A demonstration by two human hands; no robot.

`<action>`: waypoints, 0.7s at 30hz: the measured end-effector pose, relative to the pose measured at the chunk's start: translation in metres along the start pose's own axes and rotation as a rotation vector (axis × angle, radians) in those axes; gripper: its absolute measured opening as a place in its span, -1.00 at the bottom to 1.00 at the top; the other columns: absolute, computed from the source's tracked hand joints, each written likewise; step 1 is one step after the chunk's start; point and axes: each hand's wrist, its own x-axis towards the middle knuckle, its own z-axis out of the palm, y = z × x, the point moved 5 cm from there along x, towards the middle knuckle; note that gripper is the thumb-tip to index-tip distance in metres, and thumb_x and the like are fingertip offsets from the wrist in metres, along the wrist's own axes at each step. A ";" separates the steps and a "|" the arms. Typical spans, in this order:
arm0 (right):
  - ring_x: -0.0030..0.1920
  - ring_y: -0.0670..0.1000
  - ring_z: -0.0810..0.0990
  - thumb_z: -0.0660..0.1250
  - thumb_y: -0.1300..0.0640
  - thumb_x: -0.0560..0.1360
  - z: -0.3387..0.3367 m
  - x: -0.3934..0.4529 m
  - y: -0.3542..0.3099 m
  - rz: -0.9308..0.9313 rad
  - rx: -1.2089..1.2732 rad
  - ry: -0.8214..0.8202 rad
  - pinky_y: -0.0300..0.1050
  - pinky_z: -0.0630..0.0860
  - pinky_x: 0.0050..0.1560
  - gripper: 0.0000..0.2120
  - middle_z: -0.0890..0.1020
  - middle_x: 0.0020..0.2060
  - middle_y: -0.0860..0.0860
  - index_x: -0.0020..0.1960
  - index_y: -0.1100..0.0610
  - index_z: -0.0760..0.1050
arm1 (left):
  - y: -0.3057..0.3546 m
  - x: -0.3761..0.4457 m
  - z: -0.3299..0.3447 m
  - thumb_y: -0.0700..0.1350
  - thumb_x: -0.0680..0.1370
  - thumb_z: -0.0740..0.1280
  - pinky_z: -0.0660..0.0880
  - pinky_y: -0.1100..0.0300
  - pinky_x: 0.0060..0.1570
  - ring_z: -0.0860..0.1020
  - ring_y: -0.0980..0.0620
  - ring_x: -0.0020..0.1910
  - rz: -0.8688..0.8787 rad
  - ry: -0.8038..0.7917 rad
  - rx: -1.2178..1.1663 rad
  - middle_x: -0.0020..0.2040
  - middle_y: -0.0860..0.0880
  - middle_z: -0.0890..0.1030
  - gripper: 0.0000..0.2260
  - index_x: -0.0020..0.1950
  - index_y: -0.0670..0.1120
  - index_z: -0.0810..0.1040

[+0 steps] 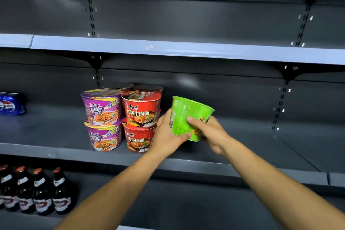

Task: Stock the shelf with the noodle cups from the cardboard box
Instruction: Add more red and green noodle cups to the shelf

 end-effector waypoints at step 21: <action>0.03 0.07 0.65 0.50 0.15 0.20 -0.017 0.013 0.007 0.025 0.209 0.000 0.05 0.57 0.09 -0.33 0.65 0.06 0.09 0.27 0.20 0.40 | -0.012 0.009 -0.011 -0.01 0.44 0.48 0.37 0.14 0.31 0.37 0.11 0.31 -0.105 -0.039 -0.126 0.39 0.01 0.33 -0.31 0.48 -0.02 0.22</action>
